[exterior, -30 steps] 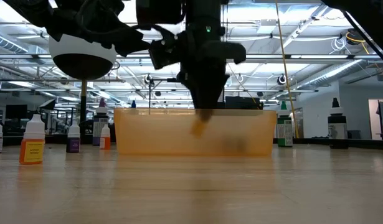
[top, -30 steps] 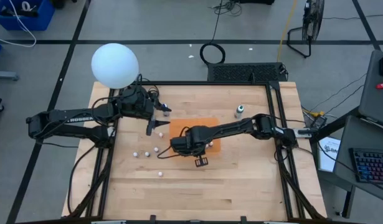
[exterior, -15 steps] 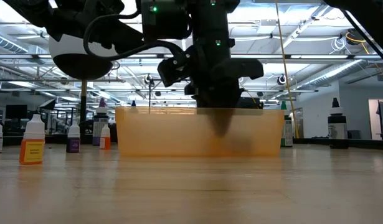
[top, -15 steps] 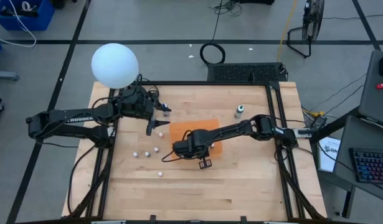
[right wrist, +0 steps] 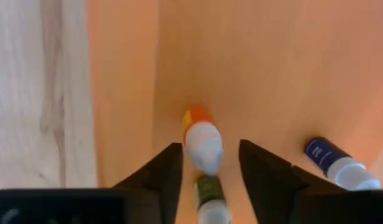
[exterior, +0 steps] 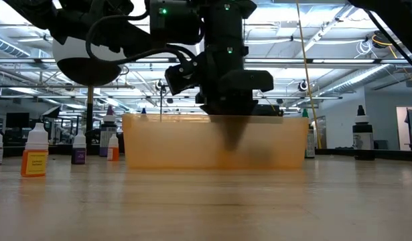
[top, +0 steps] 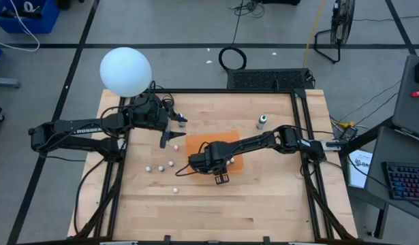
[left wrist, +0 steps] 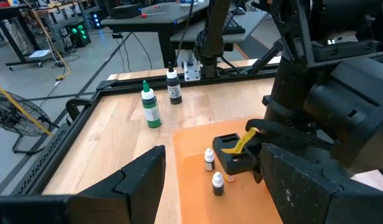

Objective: Pick & Place food coloring
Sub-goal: Put the small orange food coloring bottle into the orange bin, then put the large green food coloring bottle into the orange bin

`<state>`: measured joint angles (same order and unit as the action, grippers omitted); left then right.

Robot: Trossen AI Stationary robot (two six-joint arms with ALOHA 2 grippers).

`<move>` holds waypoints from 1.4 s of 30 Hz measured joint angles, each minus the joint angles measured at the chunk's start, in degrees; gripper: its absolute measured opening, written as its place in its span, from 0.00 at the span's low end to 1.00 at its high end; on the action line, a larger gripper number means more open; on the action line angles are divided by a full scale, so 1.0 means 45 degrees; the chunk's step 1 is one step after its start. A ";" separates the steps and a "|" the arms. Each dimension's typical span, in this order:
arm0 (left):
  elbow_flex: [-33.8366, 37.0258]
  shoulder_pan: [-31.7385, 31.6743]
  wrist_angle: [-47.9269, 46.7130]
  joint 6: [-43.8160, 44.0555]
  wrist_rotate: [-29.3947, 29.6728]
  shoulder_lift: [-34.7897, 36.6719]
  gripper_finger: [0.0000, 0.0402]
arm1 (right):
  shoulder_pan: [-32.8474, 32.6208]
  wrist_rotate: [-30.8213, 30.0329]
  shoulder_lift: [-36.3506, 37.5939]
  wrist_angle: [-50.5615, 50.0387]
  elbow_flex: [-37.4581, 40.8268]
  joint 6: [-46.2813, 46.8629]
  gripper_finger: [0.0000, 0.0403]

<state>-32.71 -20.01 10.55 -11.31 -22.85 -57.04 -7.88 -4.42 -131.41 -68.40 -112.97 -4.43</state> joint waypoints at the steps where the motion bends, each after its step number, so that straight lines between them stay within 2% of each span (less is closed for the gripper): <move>1: 0.0000 0.0000 0.0000 0.0000 0.0000 0.0000 0.64 | -0.0025 0.0000 0.0000 0.0036 0.0000 0.0102 0.40; 7: 0.0000 0.0000 0.0000 0.0000 0.0005 0.0000 0.64 | -0.0076 0.0007 0.0042 -0.0189 -0.0503 0.0878 0.47; 19: 0.0005 0.0000 -0.0005 0.0101 0.0010 0.0000 0.64 | -0.0087 -0.0151 0.2471 -0.0285 -0.0593 0.1835 0.43; 25: 0.0005 0.0000 -0.0068 0.0200 0.0105 0.0000 0.64 | -0.0074 -0.2345 0.4369 -0.2952 -0.0349 0.4023 0.42; 29: 0.0005 0.0000 -0.0131 0.0286 0.0107 0.0000 0.64 | 0.0188 -0.3330 0.5850 -0.4098 0.0679 0.6012 0.42; 34: 0.0005 0.0000 -0.0121 0.0253 0.0107 -0.0003 0.64 | 0.1221 -0.3346 0.8070 -0.3946 0.3093 0.7345 0.42; 38: 0.0005 0.0000 -0.0117 0.0267 0.0107 -0.0005 0.64 | 0.2794 -0.3326 0.9403 -0.3144 0.5047 0.7371 0.42; 42: 0.0005 0.0000 -0.0113 0.0309 0.0108 0.0000 0.64 | 0.4420 -0.3342 0.9806 -0.2462 0.6149 0.6415 0.42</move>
<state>-32.69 -20.01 10.04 -9.92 -22.36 -57.04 12.01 -19.46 -87.29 -79.49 -85.30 24.44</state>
